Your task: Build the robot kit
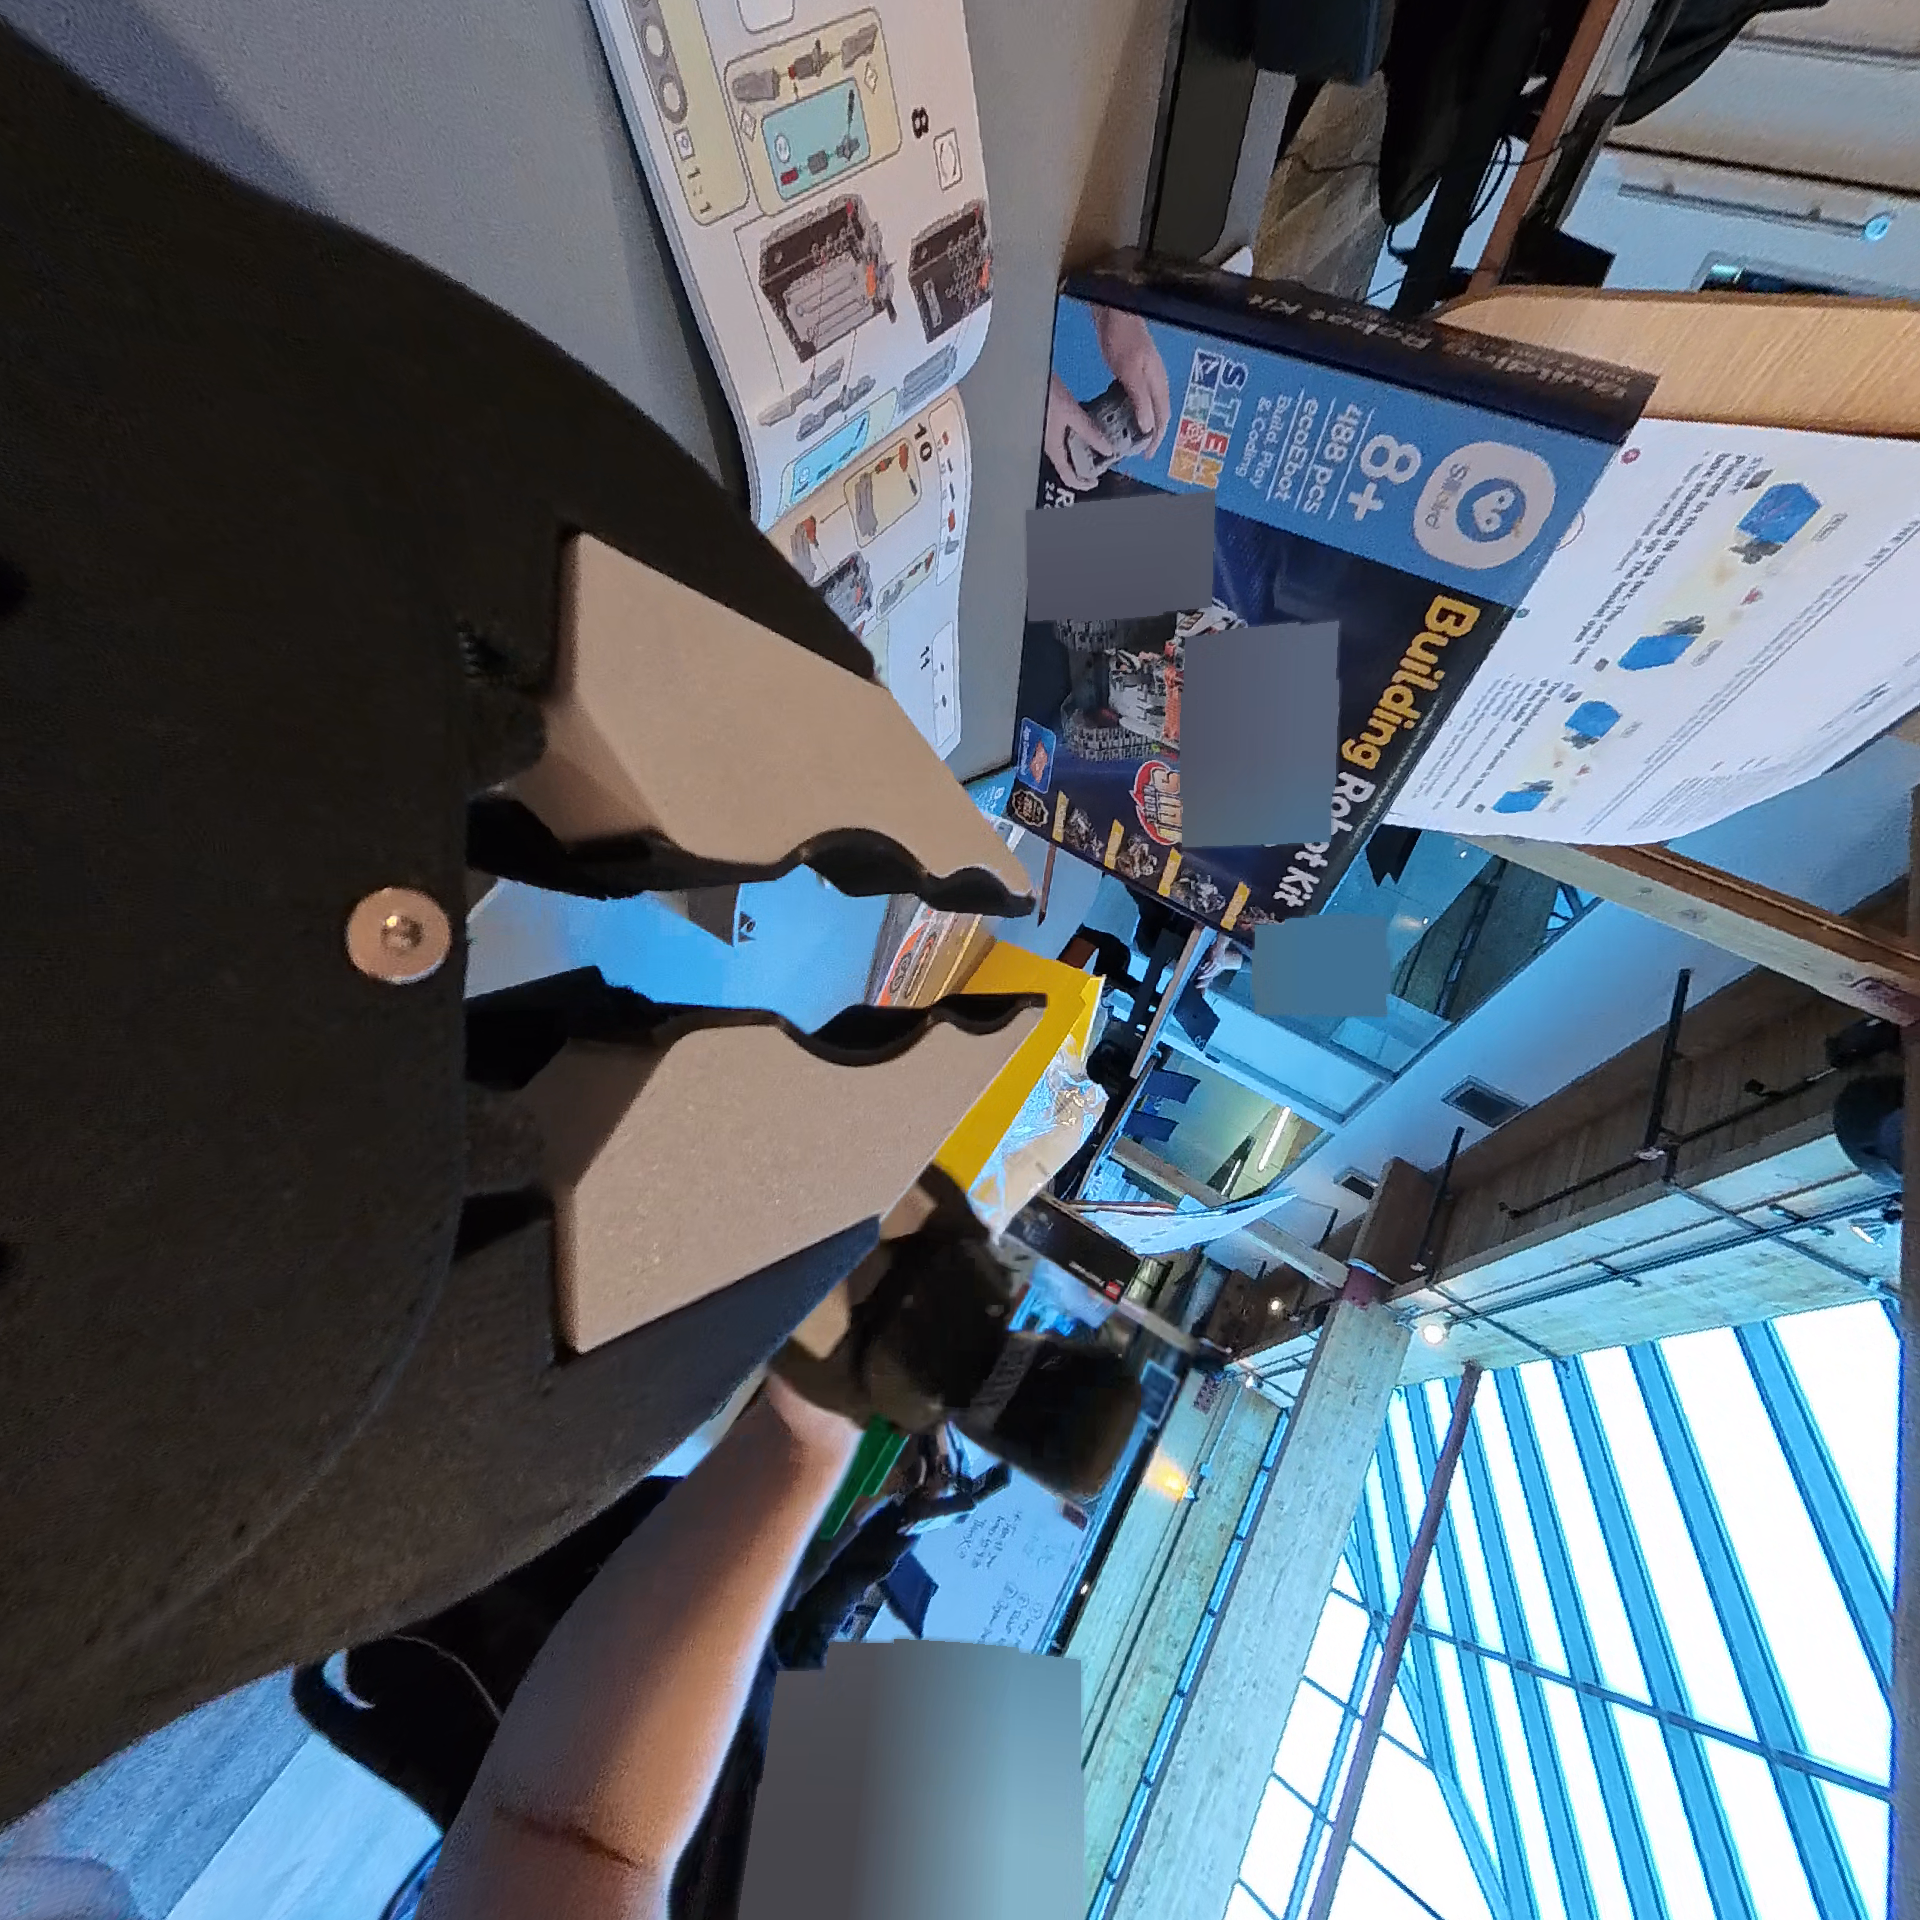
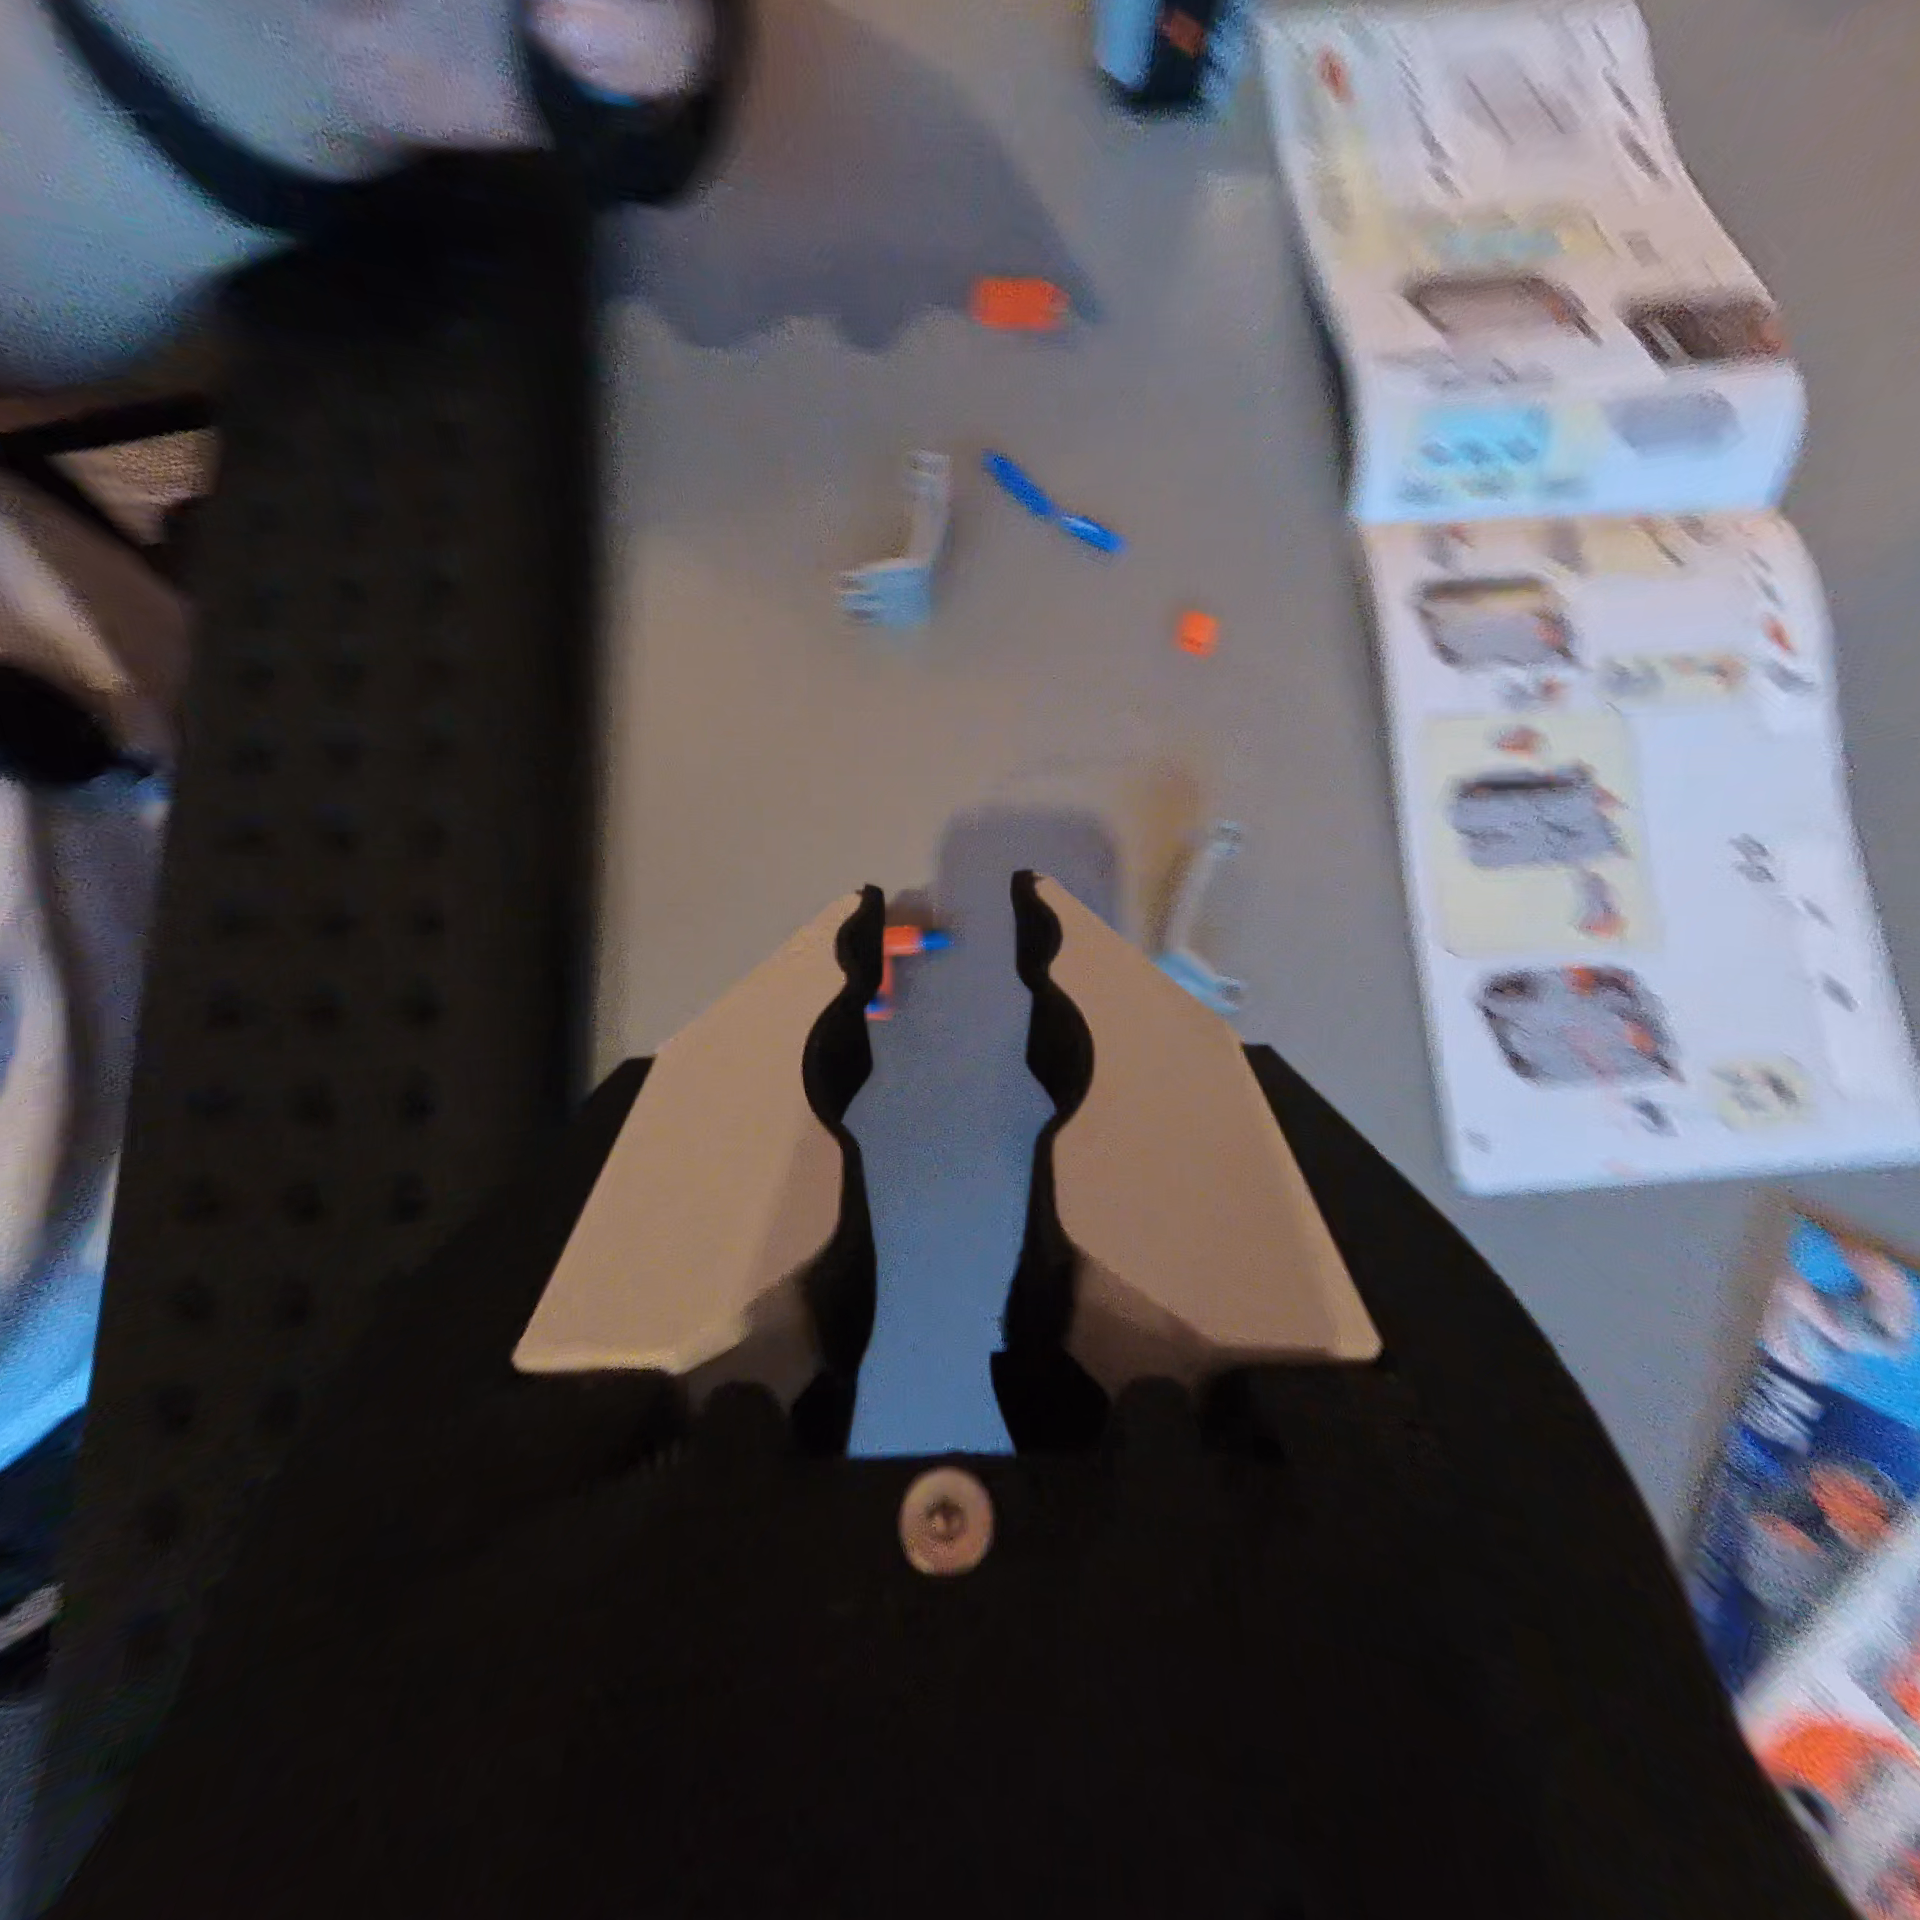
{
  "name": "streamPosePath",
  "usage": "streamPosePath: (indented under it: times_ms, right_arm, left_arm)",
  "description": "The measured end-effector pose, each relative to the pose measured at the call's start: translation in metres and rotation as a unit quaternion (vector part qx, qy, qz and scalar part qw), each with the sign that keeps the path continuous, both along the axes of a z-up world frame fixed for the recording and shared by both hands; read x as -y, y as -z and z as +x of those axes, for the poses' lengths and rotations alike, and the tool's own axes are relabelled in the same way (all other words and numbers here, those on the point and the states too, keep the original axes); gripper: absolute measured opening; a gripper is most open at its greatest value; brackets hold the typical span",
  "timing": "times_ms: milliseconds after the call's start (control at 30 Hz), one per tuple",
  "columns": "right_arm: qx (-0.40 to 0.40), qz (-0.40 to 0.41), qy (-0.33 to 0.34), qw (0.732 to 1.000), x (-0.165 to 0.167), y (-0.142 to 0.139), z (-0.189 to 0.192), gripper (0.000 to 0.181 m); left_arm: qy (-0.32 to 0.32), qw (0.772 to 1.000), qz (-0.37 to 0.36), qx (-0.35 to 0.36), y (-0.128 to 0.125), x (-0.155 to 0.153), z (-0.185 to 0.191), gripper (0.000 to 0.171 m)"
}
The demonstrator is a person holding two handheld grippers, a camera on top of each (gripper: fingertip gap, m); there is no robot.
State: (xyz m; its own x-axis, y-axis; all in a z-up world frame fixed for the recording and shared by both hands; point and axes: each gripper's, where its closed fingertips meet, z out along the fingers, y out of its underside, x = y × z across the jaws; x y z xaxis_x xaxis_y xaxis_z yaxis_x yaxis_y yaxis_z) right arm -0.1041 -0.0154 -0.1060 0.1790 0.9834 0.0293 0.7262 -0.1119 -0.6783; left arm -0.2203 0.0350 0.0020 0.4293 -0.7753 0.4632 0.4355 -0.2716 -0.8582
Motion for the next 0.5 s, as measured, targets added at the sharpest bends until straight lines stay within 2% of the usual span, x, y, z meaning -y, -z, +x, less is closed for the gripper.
streamPosePath:
  times_ms: [33,100,167,233,300,400,433,500]
  right_arm:
    - [-0.022,0.006,-0.010,1.000,0.012,0.008,0.001,0.023]
    - [-0.015,-0.024,0.018,0.999,0.021,0.032,0.009,0.025]
    - [-0.046,-0.062,0.037,0.996,0.025,0.040,0.003,0.025]
    - [-0.052,-0.059,0.049,0.996,0.022,0.047,0.001,0.023]
    - [-0.044,-0.052,0.038,0.997,0.023,0.053,-0.001,0.006]
    - [-0.048,-0.083,0.000,0.995,0.032,0.043,-0.008,0.006]
    - [-0.066,-0.104,-0.012,0.992,0.034,0.029,-0.013,0.006]
    - [-0.115,-0.162,-0.018,0.980,0.031,-0.006,-0.022,0.006]
  left_arm:
    - [0.006,1.000,-0.002,-0.002,0.001,0.001,0.003,0.013]
    - [0.022,1.000,-0.005,-0.004,0.002,0.003,0.009,0.013]
    - [0.032,0.999,-0.008,-0.011,0.003,0.004,0.014,0.014]
    - [0.030,0.999,-0.010,-0.023,0.007,0.003,0.016,0.014]
    - [0.011,0.999,-0.012,-0.029,0.010,0.000,0.010,0.015]
    - [-0.081,0.997,-0.007,-0.004,0.003,-0.014,-0.025,0.028]
    - [-0.094,0.995,0.015,0.003,-0.005,-0.012,-0.033,0.028]
    - [-0.073,0.995,0.061,-0.035,-0.011,0.000,-0.027,0.025]
